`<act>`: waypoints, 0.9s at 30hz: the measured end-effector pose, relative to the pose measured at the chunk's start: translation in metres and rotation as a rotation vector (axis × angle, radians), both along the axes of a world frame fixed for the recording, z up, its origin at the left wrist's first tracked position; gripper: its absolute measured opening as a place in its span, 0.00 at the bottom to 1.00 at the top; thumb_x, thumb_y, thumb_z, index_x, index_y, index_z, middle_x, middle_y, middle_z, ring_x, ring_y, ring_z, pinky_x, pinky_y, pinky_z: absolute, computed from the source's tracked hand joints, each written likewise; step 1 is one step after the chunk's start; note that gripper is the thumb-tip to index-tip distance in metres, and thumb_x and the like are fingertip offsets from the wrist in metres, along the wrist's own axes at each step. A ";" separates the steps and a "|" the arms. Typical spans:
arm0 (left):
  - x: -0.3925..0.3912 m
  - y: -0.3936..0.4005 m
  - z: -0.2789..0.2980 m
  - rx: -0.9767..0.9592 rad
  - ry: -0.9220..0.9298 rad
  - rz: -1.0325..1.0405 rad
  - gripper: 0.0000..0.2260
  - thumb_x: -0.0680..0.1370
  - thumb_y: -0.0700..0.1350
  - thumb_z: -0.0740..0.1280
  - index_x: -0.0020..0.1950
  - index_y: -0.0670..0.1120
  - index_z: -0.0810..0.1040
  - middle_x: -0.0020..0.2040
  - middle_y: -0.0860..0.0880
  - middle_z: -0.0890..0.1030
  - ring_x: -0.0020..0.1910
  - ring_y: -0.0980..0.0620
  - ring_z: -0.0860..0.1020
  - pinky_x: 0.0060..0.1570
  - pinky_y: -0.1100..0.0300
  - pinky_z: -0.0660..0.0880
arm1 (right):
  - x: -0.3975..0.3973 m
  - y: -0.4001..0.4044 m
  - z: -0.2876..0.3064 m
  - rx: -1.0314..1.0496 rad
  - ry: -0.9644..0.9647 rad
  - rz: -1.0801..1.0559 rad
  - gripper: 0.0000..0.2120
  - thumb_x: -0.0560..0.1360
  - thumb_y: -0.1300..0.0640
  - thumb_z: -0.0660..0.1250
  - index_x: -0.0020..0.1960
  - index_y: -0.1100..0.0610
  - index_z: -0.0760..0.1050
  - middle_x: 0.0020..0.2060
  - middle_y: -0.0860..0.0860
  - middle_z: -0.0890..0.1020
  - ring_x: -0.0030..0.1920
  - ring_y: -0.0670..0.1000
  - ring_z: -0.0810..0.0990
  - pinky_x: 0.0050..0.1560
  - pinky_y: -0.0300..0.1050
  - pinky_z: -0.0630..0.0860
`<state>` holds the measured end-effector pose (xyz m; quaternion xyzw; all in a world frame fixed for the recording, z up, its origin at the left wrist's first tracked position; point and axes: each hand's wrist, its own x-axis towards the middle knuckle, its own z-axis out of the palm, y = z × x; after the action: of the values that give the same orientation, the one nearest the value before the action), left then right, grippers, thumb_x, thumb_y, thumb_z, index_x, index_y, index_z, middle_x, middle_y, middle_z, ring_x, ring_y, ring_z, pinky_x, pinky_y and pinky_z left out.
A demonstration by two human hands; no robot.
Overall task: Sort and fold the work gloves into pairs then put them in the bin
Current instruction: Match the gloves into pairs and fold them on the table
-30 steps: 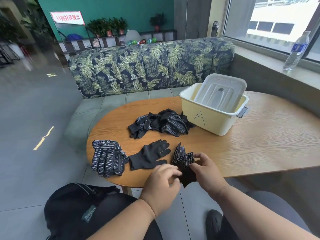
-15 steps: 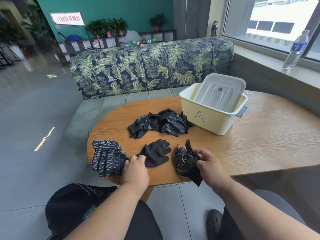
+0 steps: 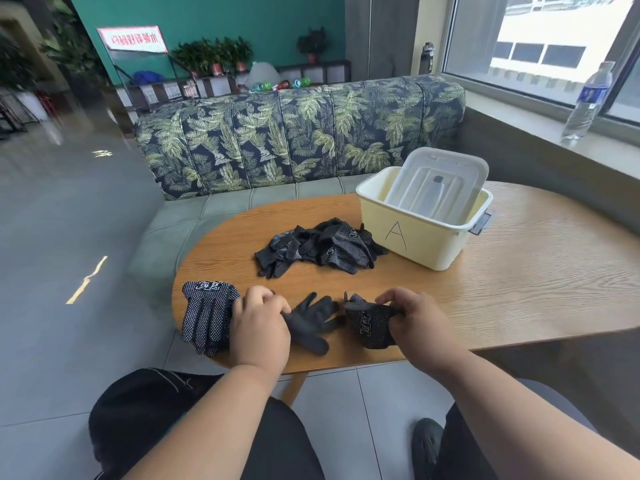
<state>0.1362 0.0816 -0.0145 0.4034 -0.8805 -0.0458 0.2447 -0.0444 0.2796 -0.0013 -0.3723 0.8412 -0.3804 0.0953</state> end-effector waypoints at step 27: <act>-0.019 0.038 0.063 1.176 0.650 -0.442 0.27 0.78 0.30 0.70 0.71 0.53 0.70 0.52 0.42 0.86 0.51 0.42 0.85 0.52 0.42 0.83 | 0.037 -0.009 0.052 -0.431 0.267 0.178 0.31 0.72 0.69 0.73 0.68 0.43 0.75 0.61 0.42 0.73 0.48 0.44 0.82 0.52 0.43 0.81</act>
<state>0.1167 0.1195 0.0481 0.2465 -0.6534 -0.6805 0.2220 -0.0072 0.2707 0.0503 -0.5034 0.7099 -0.4883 -0.0648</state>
